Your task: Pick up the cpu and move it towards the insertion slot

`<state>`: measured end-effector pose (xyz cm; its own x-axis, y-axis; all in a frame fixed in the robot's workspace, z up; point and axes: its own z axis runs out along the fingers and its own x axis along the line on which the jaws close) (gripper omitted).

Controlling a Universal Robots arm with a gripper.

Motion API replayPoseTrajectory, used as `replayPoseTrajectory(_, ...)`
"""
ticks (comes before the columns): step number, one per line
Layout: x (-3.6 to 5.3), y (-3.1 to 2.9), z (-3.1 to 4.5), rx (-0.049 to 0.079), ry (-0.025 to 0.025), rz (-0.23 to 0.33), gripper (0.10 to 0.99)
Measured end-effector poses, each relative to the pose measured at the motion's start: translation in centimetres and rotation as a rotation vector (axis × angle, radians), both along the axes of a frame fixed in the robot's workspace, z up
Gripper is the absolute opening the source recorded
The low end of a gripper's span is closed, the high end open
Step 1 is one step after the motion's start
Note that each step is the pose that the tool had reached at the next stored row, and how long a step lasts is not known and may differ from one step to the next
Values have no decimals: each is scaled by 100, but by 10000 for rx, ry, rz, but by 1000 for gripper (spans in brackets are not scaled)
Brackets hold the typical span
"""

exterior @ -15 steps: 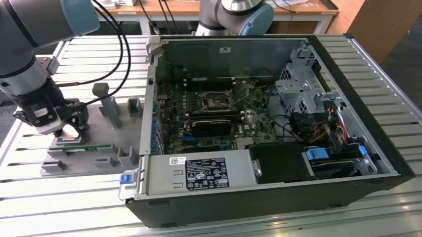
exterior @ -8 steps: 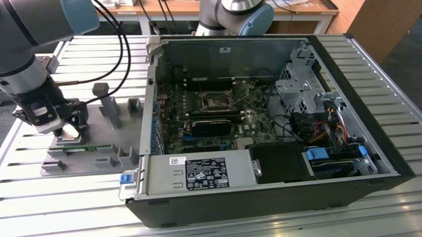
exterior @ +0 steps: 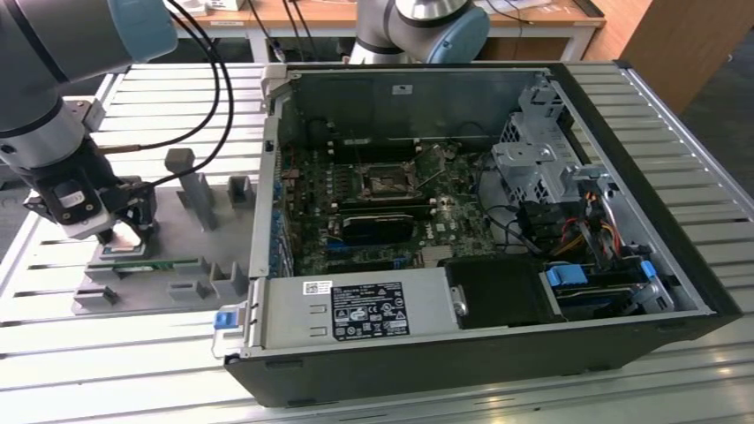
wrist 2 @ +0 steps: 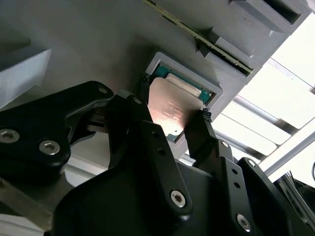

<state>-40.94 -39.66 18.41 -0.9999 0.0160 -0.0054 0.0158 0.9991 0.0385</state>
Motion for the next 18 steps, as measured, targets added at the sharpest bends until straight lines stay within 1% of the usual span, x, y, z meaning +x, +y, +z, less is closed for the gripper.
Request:
replayPoseTrajectory(2,0,1,23,2,-2,0,537)
replayPoseTrajectory(6,0,5,118,0,0,0,537)
replayPoseTrajectory(8,0,5,232,0,0,0,537)
replayPoseTrajectory(12,0,5,309,1,-1,0,537)
replayPoseTrajectory(13,0,5,352,0,1,0,537)
replayPoseTrajectory(18,0,5,425,1,-1,0,537)
